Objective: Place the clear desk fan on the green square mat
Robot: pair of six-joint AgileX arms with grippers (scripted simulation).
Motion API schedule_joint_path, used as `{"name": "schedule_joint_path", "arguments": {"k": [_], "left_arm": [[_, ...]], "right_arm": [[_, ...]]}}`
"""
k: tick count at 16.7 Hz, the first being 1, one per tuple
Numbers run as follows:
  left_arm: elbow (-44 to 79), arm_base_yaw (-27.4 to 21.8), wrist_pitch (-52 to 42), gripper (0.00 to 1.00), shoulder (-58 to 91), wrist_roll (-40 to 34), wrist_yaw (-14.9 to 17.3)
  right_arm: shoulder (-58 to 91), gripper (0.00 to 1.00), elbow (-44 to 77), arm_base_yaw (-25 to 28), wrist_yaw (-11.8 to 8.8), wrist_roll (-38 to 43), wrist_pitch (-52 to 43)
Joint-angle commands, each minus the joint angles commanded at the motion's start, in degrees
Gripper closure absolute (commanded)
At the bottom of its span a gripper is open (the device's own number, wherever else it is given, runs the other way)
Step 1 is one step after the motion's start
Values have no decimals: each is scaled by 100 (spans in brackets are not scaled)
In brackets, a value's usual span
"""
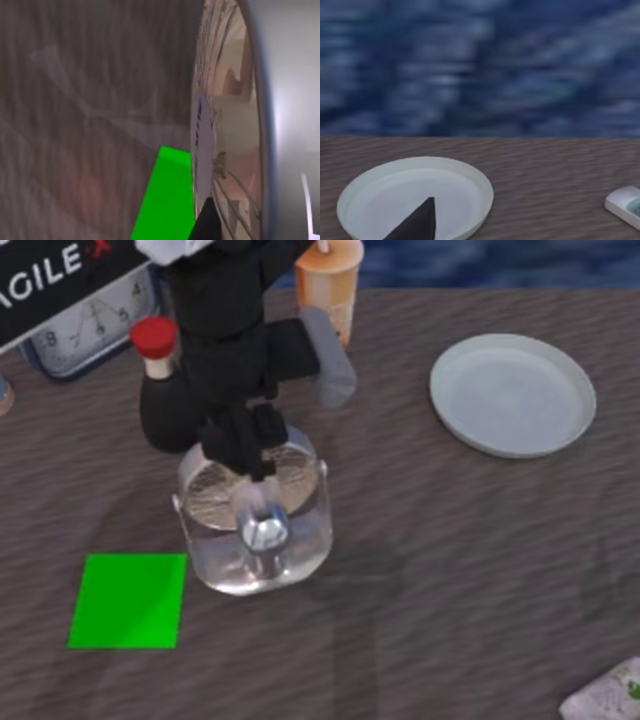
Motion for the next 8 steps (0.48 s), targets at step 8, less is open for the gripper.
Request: {"name": "schedule_joint_path", "arguments": {"k": [8], "left_arm": [[-315,44,-270,100,-141,-1183,-179]], "right_arm": [[0,0,0,0,0,0,0]]}}
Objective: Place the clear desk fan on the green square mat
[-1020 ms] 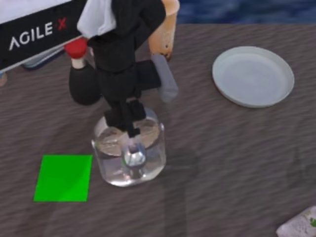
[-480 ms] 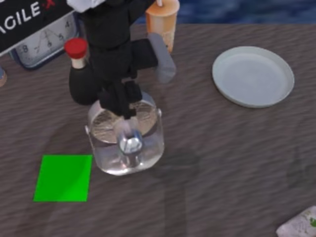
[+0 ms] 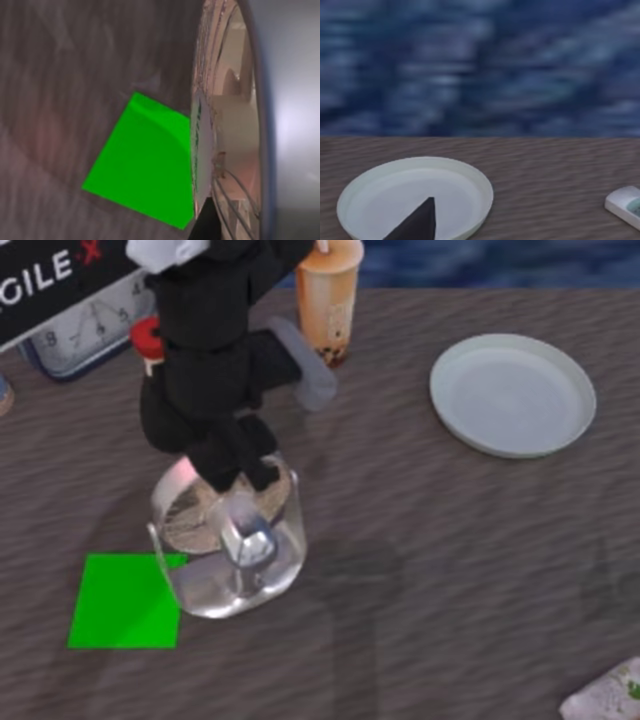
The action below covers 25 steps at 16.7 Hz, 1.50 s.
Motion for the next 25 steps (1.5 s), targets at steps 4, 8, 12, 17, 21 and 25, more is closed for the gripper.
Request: {"name": "schedule_joint_path", "arguments": {"k": [4,8,12,17,21,25], "left_arm": [[-369,173,-238,100,-283,-1967,-172],[-819,410,-357,100,-680,-4682,-283],[-1339,679,-304,100,-1135,-7685,-284],[-1975,1027,9,100,-1720,-11082,-118],[-2348,1254,350,100,-2113,-12899,81],[-2537,1385,592,100,-2341,-13774,225]], "right_arm": [[0,0,0,0,0,0,0],[0,0,0,0,0,0,0],[0,0,0,0,0,0,0],[0,0,0,0,0,0,0],[0,0,0,0,0,0,0],[0,0,0,0,0,0,0]]}}
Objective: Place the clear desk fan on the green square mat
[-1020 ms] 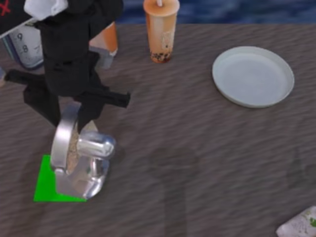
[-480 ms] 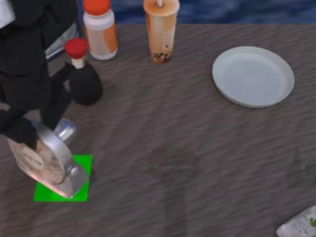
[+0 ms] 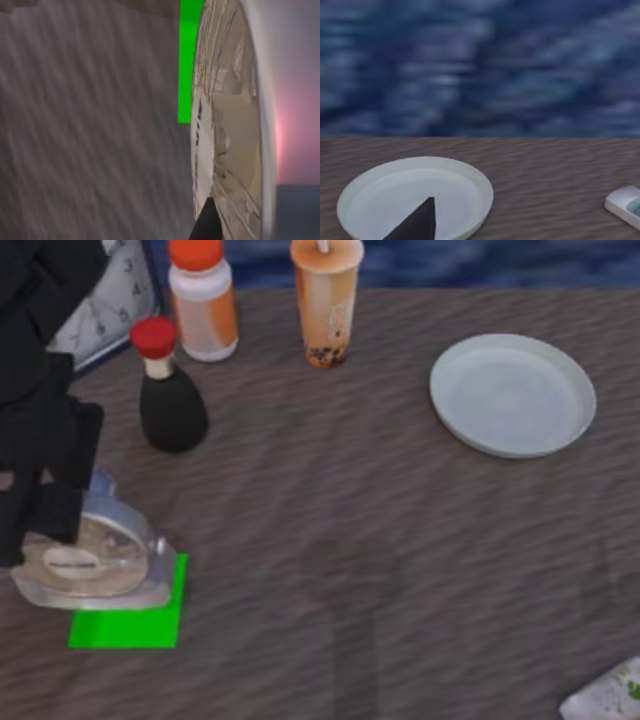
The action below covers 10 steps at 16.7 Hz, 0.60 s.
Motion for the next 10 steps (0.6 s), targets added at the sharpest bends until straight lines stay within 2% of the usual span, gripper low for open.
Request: {"name": "schedule_joint_path", "arguments": {"k": [7,10], "left_arm": [[-20,-17,31,100,4,-49,6],[-332,24,380,100,32,-45,13]], "right_arm": [[0,0,0,0,0,0,0],[0,0,0,0,0,0,0]]}}
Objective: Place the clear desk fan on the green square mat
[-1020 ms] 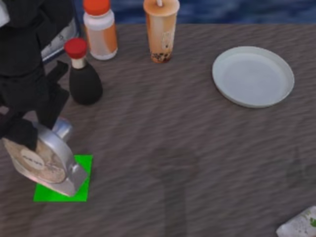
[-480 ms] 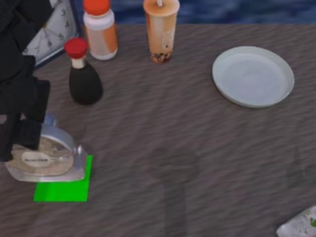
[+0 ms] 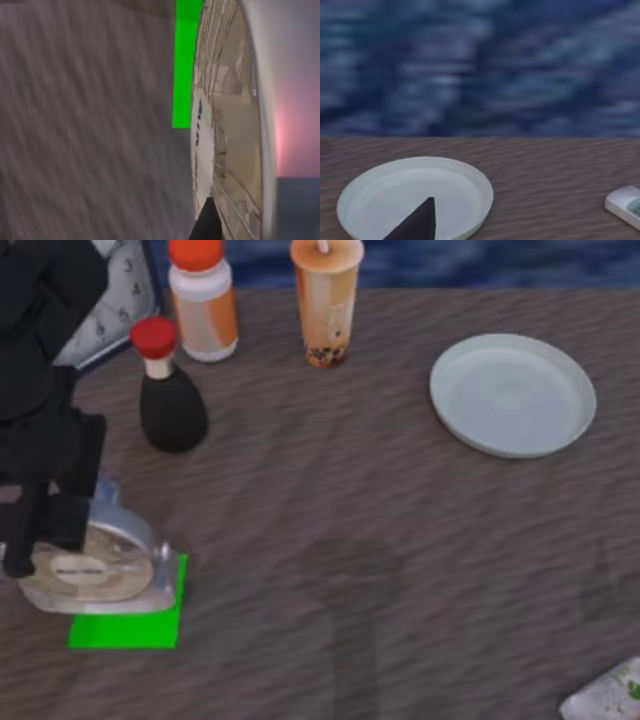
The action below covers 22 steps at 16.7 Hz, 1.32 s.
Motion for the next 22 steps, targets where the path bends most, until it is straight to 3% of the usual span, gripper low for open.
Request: {"name": "schedule_joint_path", "arguments": {"k": [7,20,22], "left_arm": [[-380,27,430,100,40,18,1],[-380,27,430,2,40,18,1],[-380,27,430,0,40,18,1]], "right_arm": [[0,0,0,0,0,0,0],[0,0,0,0,0,0,0],[0,0,0,0,0,0,0]]}}
